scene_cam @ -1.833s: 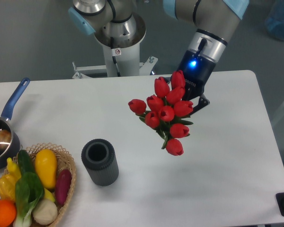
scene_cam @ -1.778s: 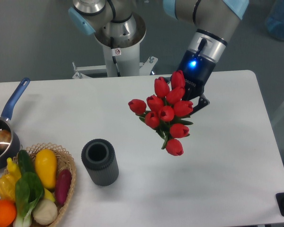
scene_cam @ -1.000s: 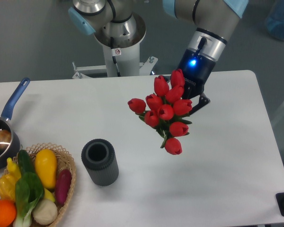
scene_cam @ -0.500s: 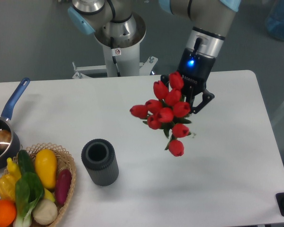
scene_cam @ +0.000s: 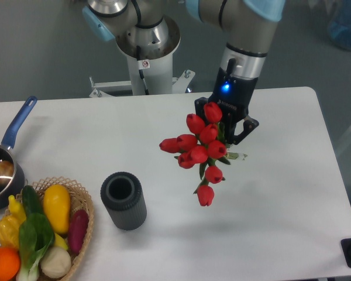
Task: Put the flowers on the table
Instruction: 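Rotate the gripper to tilt the tulip bunch sideways, stems horizontal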
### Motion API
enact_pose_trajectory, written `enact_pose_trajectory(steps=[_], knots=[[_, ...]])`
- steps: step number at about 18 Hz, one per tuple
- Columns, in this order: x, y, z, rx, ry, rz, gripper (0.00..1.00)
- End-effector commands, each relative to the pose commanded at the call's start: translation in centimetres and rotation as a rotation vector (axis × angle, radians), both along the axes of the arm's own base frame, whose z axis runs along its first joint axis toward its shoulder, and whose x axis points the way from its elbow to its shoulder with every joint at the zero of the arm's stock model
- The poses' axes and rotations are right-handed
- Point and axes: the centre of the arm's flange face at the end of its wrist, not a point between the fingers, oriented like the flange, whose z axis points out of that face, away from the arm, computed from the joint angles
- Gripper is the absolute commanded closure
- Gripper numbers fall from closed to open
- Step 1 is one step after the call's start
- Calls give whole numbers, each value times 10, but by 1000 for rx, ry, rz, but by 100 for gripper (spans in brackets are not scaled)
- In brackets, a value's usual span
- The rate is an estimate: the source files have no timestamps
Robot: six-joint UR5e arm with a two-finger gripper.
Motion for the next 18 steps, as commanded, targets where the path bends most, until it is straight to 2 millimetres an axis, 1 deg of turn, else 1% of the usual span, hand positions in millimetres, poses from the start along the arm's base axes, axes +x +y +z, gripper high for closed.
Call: enact_pose_trajectory(steps=[3,5,8,11,13,17,18], knots=[[-1,0,-7,-15,0,-14,60],[-3,-1,-10,-57,28,-29,60],[1,6,-26,-125,39,-45,60],[-1,4,-43,-204,56,-56,60],[5,6,-54,-286,47,-68,60],[0,8,-67,-358,67,-106,60],[4,13,-72,-377,69,-118,60]])
